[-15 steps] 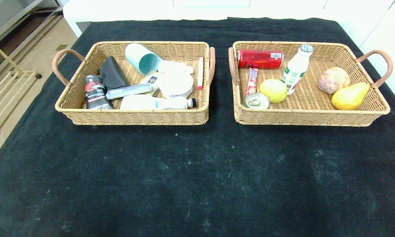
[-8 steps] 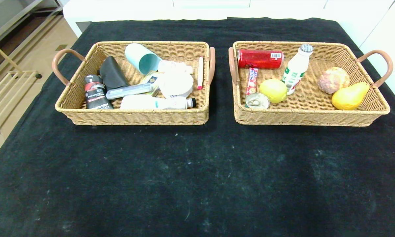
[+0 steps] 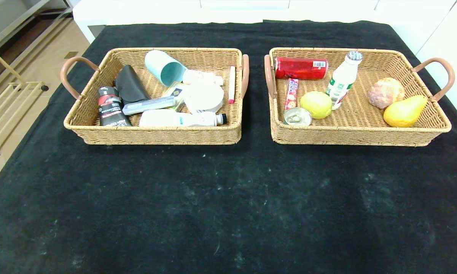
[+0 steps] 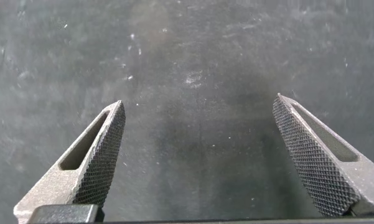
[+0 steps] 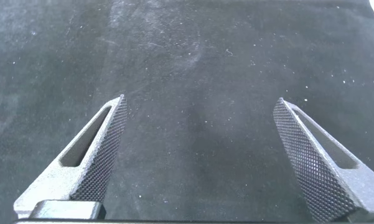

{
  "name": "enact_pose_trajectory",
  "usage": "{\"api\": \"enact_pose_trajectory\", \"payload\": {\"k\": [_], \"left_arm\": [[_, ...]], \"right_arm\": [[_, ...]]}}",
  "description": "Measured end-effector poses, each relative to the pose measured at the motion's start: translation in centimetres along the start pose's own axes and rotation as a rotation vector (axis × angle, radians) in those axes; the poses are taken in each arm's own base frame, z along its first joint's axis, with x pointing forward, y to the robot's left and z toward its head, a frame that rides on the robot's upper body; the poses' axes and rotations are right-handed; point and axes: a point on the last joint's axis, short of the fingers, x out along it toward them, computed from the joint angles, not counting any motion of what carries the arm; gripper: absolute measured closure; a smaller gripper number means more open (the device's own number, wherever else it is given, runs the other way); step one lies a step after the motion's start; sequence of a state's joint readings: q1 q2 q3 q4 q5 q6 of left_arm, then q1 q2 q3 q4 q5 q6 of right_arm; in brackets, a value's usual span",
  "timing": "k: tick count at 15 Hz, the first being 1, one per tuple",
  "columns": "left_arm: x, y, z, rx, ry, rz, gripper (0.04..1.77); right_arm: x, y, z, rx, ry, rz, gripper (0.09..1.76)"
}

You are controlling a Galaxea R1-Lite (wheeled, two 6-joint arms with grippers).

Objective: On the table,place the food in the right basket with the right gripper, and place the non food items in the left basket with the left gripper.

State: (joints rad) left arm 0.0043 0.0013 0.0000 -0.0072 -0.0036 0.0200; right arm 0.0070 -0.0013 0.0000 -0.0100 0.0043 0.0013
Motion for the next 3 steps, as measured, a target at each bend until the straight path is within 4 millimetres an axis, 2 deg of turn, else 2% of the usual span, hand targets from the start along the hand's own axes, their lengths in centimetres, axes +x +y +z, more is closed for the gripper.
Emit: {"api": "enact_pose_trajectory", "payload": {"k": [3], "left_arm": [[0.00, 0.01, 0.03, -0.009, -0.003, 0.003, 0.09]], "right_arm": [[0.00, 0.00, 0.00, 0.000, 0.000, 0.000, 0.14]]}}
